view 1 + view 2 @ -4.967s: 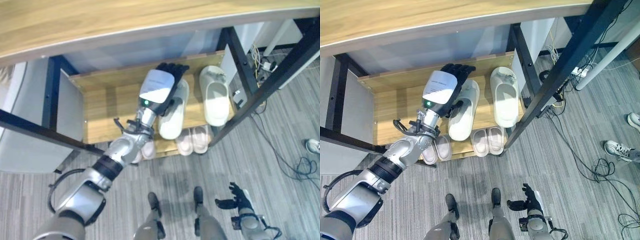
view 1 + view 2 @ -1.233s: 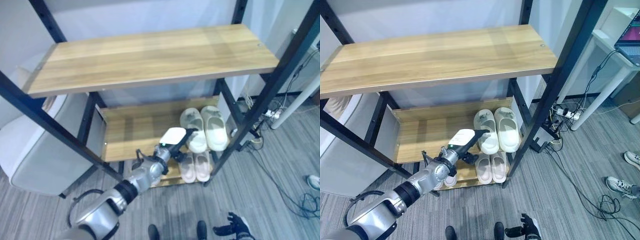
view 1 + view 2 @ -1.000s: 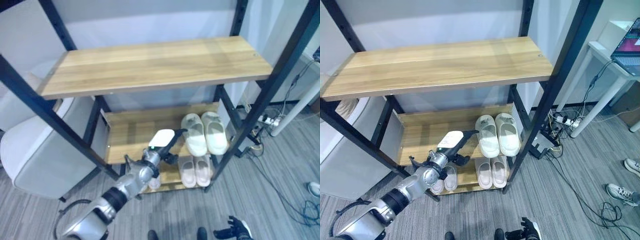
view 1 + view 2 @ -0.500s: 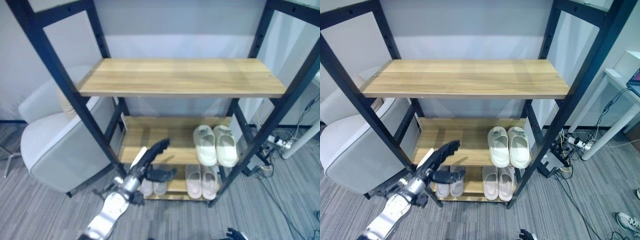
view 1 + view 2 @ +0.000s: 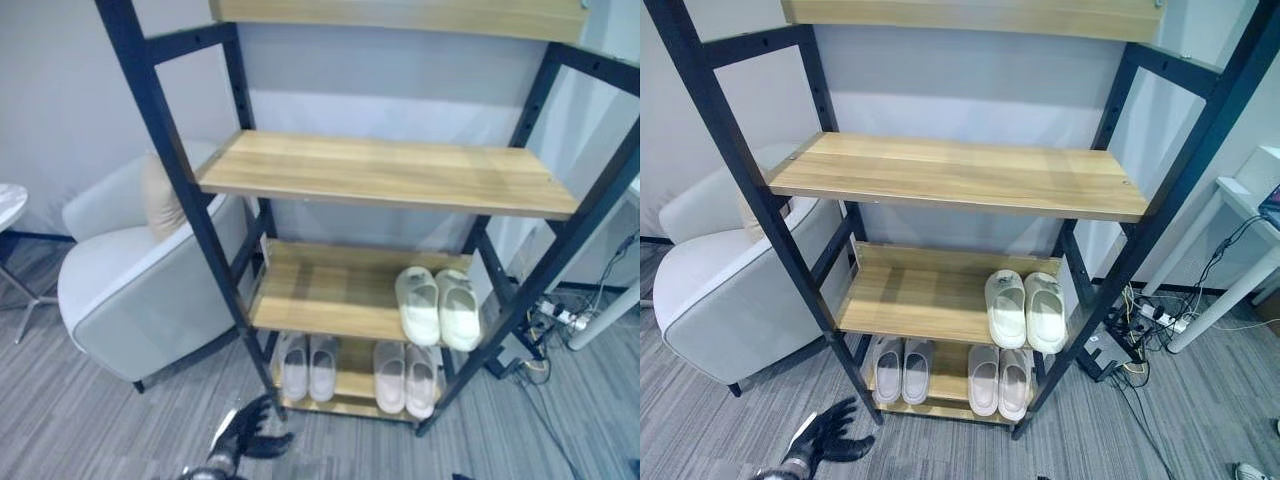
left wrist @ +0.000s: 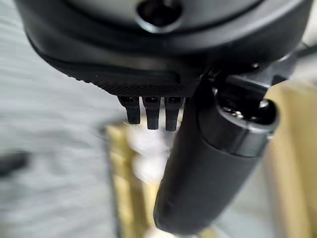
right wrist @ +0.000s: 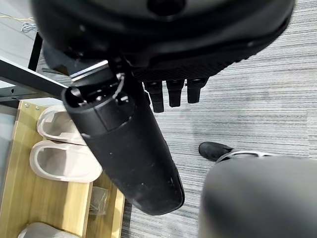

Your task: Arrange the slippers neatly on the shoe rack.

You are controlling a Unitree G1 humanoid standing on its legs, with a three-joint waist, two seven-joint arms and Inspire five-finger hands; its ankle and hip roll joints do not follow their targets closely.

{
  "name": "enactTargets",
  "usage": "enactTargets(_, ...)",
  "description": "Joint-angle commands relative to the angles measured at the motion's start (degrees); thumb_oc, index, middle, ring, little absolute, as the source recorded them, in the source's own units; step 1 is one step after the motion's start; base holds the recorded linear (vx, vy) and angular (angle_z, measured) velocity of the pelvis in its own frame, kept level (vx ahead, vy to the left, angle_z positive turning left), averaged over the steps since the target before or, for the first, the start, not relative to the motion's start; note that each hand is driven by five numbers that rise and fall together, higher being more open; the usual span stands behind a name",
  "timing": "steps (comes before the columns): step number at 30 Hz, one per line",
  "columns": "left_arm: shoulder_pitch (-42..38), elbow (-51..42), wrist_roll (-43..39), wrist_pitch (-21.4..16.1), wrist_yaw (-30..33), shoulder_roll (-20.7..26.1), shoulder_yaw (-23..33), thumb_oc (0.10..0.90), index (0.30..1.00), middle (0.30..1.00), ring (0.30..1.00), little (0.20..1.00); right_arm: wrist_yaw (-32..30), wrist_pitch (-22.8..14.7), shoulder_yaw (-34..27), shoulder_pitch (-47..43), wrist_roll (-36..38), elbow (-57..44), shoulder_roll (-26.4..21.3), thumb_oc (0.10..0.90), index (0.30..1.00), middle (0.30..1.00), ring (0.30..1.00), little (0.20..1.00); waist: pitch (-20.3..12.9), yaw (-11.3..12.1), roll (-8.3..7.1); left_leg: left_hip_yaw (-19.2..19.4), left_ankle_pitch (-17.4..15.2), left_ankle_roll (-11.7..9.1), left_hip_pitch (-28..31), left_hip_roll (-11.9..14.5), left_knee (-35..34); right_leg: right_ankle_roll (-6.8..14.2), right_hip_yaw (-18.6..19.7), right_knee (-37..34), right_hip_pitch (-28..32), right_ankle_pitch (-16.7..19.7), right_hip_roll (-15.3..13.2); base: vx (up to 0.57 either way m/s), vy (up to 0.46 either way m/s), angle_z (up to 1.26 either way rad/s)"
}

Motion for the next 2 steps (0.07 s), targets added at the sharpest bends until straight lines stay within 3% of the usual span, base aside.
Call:
enactTargets(1,-7.5,6.0,2.9,-0.9,7.1,-0.6,5.0,0.800,0.900,0.900,0.900,0.900,-0.5,-1.6,-1.2,-1.7,1.2,2.4,-0.1,0.800,0.900,0.900,0.900,0.900,-0.4,0.7,-0.29,-1.2,-3.3,-1.7,0.9,1.3,-0.1,4.3,-2.5,0.8,-1.7,-0.3,-3.3,0.00,0.000,0.00)
enactTargets(2,-9.1,12.4,2.2,0.4,9.9,-1.2,7.8,0.800,0.900,0.900,0.900,0.900,-0.8,-1.3,-1.1,-1.9,0.9,3.1,-0.2,0.800,0.900,0.900,0.900,0.900,-0.5,0.7,-0.42,-1.2,-3.4,-1.8,1.2,1.4,-0.1,4.1,-2.5,0.8,-1.5,-0.4,-3.2,0.04,0.004,0.00)
